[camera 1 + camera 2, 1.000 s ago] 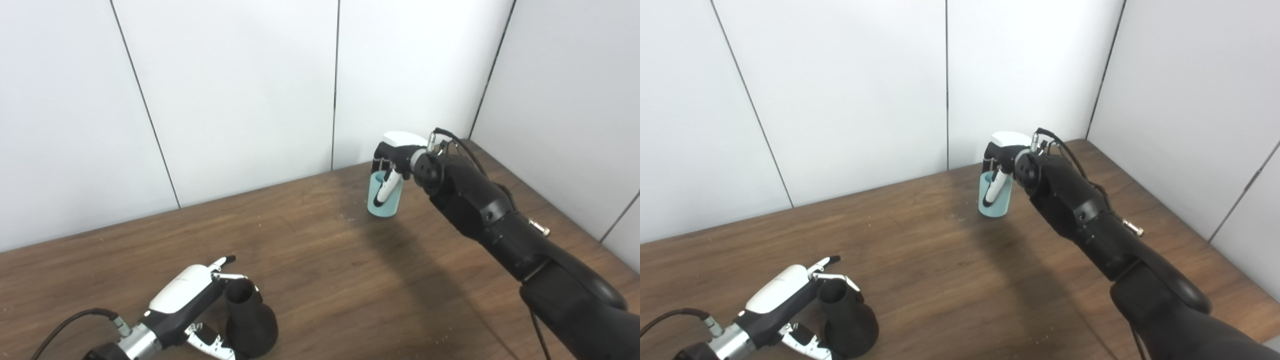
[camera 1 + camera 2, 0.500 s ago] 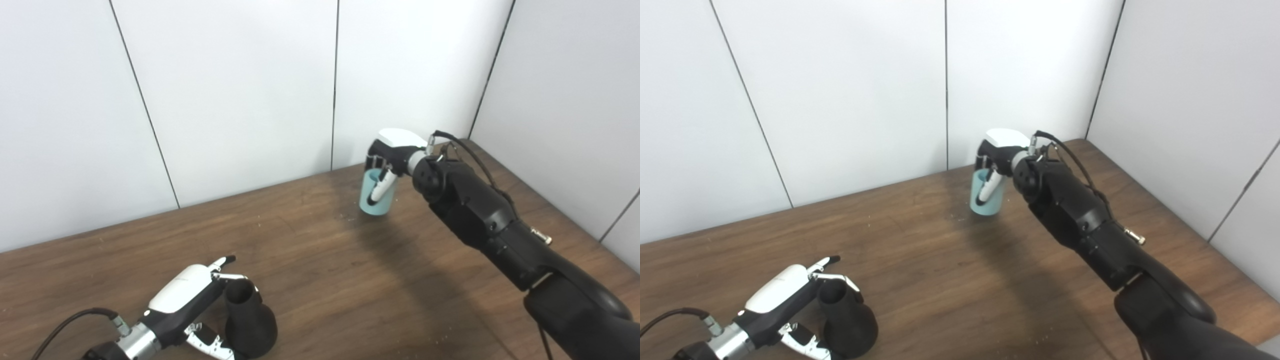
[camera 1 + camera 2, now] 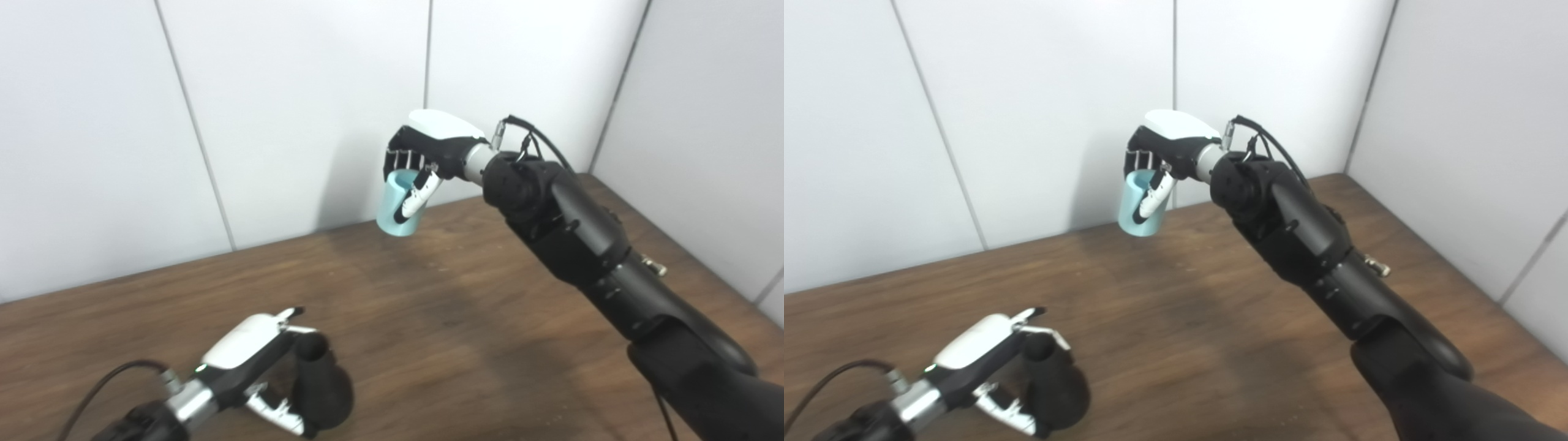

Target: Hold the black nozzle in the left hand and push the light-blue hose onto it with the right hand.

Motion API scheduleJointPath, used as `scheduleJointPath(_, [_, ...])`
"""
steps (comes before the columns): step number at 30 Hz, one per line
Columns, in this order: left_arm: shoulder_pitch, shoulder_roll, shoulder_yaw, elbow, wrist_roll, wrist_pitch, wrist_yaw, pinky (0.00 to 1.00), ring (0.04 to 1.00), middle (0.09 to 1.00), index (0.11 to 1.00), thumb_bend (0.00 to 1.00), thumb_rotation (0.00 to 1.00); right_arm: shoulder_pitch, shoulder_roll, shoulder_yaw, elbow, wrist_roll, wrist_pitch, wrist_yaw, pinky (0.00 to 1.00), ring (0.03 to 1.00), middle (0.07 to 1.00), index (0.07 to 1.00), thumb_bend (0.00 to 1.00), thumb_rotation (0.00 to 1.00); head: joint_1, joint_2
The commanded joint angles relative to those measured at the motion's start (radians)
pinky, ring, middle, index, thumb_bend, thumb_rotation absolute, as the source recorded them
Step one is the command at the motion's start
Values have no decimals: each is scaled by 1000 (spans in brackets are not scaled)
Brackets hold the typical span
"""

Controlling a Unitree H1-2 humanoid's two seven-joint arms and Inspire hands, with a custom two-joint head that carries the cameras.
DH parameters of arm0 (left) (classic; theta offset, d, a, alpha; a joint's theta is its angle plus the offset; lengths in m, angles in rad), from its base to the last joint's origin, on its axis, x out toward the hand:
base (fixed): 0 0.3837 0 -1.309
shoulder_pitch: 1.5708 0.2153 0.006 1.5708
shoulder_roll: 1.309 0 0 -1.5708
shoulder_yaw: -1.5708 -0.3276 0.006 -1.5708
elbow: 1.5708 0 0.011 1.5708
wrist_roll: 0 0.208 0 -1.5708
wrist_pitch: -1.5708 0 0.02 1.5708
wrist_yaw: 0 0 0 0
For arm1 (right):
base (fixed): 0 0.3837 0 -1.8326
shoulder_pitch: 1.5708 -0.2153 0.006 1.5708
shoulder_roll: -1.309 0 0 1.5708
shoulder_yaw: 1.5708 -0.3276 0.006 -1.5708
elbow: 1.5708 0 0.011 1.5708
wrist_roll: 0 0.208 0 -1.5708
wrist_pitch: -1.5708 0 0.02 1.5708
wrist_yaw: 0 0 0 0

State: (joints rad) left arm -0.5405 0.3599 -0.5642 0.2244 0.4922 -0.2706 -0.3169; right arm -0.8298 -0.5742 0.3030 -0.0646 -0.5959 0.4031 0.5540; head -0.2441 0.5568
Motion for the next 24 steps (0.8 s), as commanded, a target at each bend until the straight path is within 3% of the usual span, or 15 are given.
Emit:
scheduleJointPath(1, [32,24,-39,55,105,110,-81,1000,554,446,502,525,0,-74,-11,-27,-52,18,0,18,386,476,471,451,503,0,1,0])
scheduleJointPath(18, [-22,-30,-84,35,166,209,-110,1000,579,496,476,525,0,-125,-3,-39,-318,138,62,202,381,465,479,459,503,0,197,60])
scheduleJointPath(24, [-39,-42,-90,37,165,238,-117,1000,580,496,476,525,0,-123,-3,-52,-370,208,36,230,372,463,481,468,502,0,232,70])
